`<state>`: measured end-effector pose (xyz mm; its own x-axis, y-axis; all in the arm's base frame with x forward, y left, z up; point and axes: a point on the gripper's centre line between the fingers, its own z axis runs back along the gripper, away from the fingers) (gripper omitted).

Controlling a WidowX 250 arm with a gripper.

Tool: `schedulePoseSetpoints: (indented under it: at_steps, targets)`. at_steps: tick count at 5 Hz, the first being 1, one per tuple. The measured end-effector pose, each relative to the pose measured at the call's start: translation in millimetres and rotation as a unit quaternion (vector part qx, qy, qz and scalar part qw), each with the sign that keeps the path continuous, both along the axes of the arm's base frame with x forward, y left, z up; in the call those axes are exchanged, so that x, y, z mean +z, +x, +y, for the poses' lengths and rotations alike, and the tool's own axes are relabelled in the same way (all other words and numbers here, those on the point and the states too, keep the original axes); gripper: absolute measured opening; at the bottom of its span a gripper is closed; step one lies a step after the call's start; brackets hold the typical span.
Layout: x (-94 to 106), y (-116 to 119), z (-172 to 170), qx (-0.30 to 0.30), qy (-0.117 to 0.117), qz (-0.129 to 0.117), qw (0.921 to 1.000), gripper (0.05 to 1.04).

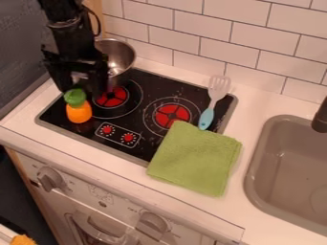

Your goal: Moved the little bottle to the left burner.

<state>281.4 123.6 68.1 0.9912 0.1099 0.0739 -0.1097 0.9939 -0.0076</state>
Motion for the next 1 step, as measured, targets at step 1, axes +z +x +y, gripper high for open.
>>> schedulePoseSetpoints:
  at_steps: [1]
  targets:
    - [0.4,0.0,-5.3,-0.017,-0.004,0.005,0.9998,1.001]
